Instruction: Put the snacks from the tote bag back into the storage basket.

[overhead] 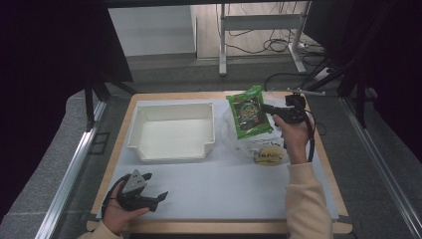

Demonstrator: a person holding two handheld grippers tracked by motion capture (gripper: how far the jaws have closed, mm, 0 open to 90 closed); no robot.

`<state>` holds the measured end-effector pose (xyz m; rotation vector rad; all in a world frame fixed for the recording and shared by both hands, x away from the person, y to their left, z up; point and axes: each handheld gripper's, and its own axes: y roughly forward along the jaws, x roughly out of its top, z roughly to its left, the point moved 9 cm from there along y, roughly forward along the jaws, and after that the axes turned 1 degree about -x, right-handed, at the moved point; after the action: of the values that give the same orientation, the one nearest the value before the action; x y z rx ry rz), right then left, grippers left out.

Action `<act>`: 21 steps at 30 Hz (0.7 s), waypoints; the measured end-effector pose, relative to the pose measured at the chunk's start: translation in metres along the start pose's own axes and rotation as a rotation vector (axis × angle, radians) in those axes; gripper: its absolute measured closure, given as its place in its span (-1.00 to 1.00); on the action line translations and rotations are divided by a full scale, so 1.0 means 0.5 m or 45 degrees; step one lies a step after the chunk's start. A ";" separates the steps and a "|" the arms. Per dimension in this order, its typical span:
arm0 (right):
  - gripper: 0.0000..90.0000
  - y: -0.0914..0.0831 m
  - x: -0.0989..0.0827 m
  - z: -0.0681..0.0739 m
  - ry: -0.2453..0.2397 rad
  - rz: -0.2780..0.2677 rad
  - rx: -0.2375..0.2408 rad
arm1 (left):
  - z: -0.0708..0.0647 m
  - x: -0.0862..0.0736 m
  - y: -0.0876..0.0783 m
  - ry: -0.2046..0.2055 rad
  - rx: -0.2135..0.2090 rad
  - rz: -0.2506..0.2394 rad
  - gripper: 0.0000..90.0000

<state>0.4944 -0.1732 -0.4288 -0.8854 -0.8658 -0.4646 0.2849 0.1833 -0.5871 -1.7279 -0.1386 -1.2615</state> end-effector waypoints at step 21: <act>0.99 0.022 -0.002 0.068 -0.026 0.001 0.110 | -0.001 0.000 0.000 -0.001 -0.010 -0.002 -0.72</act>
<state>0.4856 -0.1388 -0.4234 -0.8125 -0.8977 -0.4154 0.2845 0.1826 -0.5871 -1.7353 -0.1353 -1.2641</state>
